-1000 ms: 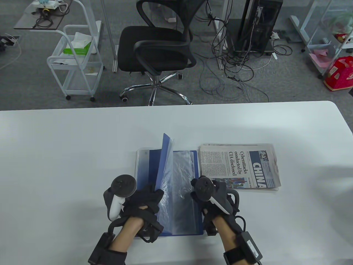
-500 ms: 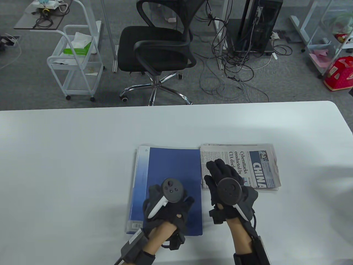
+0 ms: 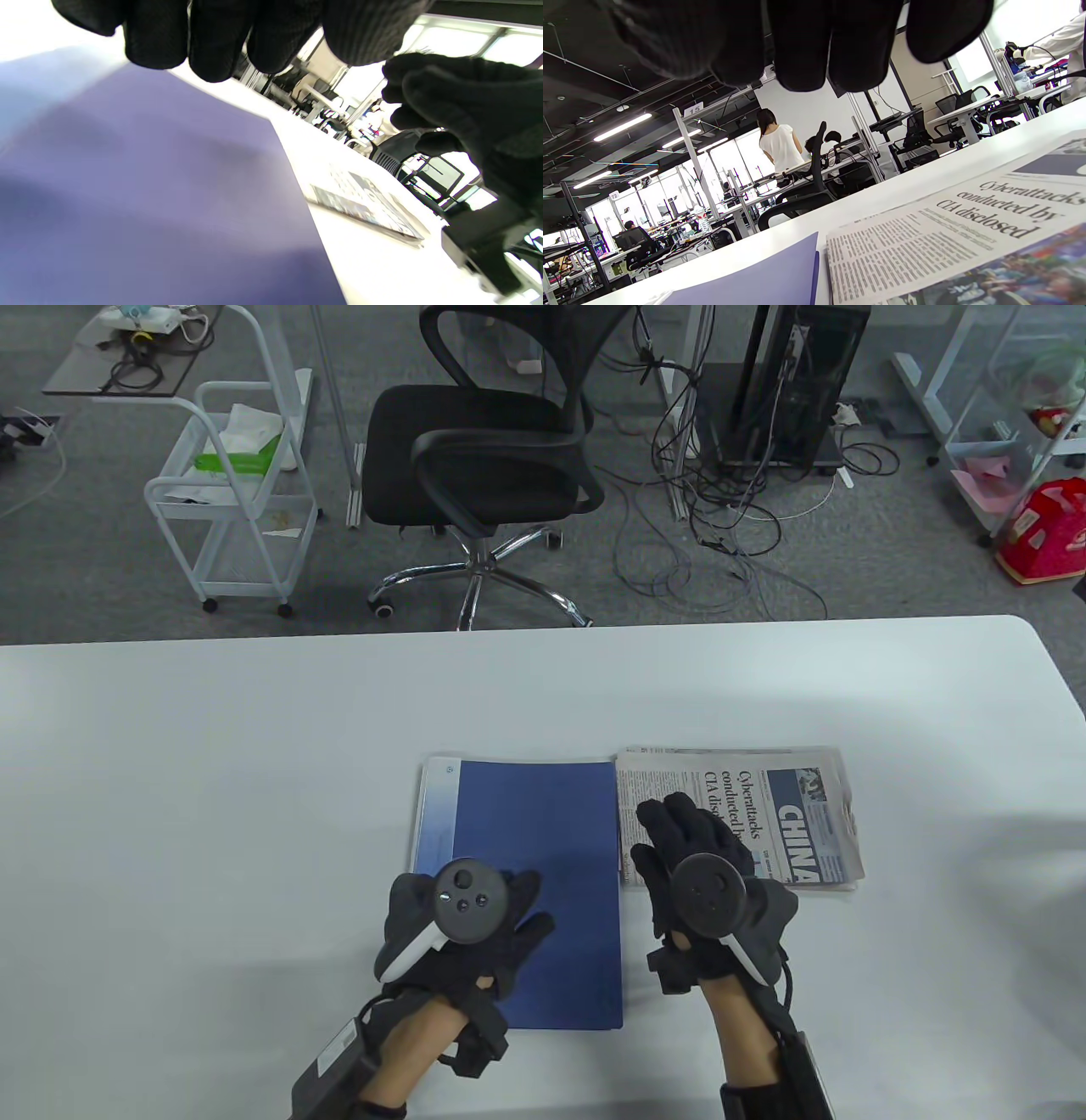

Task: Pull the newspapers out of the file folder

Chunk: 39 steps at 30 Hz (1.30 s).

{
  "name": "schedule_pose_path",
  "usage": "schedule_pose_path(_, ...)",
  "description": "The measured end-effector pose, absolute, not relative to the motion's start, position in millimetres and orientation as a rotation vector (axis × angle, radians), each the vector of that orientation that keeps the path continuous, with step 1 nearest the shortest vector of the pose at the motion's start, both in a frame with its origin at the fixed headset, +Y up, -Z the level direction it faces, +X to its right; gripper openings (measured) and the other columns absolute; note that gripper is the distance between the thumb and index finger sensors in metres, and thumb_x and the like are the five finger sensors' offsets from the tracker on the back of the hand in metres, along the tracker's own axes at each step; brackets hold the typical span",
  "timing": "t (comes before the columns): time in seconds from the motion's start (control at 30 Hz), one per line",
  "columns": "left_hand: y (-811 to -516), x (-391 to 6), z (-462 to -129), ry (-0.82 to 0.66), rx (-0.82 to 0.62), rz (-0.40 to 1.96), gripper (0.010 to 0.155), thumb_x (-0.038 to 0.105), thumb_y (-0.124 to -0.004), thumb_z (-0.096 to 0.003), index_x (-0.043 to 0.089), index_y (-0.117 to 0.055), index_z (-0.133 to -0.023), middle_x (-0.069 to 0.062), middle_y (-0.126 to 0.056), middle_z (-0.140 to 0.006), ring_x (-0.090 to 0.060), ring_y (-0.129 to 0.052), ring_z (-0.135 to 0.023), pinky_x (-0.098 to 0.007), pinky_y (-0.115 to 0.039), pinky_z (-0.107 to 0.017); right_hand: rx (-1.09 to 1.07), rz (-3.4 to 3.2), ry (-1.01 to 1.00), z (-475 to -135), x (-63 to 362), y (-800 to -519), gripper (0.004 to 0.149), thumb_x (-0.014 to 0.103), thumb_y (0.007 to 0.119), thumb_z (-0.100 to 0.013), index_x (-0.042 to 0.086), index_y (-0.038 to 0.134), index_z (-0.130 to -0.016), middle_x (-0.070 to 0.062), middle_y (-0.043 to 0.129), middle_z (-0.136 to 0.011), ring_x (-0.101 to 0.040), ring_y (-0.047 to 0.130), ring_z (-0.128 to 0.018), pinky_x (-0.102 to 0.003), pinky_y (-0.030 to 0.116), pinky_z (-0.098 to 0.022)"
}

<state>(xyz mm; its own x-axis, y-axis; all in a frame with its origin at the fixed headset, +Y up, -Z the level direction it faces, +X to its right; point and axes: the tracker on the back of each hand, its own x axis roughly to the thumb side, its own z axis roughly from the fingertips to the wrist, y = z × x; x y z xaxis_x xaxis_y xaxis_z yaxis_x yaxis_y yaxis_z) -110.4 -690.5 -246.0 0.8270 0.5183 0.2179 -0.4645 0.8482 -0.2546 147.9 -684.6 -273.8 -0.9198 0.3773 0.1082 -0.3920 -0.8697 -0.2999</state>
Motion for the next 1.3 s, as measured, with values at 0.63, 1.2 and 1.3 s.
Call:
schedule_pose_path(0.63, -674.6, -206.2, -217.0, -0.238, 0.204, 0.214, 0.067, 0.045, -0.070, -0.0502, 0.019, -0.068, -0.111, -0.020, -0.068, -0.117, -0.058, -0.063, -0.104, -0.071, -0.051, -0.070, 0.121, 2.888, -0.643, -268.2, 135.3, -684.1, 0.054, 0.049, 0.076, -0.039, 0.038, 0.072, -0.092, 0.000, 0.072, -0.106, -0.036, 0.074, -0.098, -0.063, 0.061, -0.068)
schedule_pose_path(1.2, -713.8, -216.5, -220.7, -0.214, 0.096, 0.193, 0.069, 0.046, -0.070, -0.0503, 0.022, -0.058, -0.114, -0.017, -0.056, -0.122, -0.058, -0.054, -0.107, -0.072, -0.044, -0.072, 0.137, 3.050, -0.657, -270.0, 129.4, -693.6, 0.054, 0.049, 0.076, -0.039, 0.040, 0.072, -0.091, 0.002, 0.072, -0.107, -0.034, 0.073, -0.100, -0.063, 0.059, -0.070)
schedule_pose_path(1.3, -714.9, -216.1, -220.6, -0.212, 0.084, 0.194, 0.069, 0.046, -0.070, -0.0502, 0.022, -0.058, -0.114, -0.017, -0.055, -0.122, -0.058, -0.054, -0.107, -0.072, -0.044, -0.072, 0.140, 3.056, -0.646, -269.8, 128.8, -693.7, 0.054, 0.049, 0.076, -0.039, 0.040, 0.072, -0.092, 0.002, 0.072, -0.107, -0.034, 0.073, -0.100, -0.063, 0.059, -0.070)
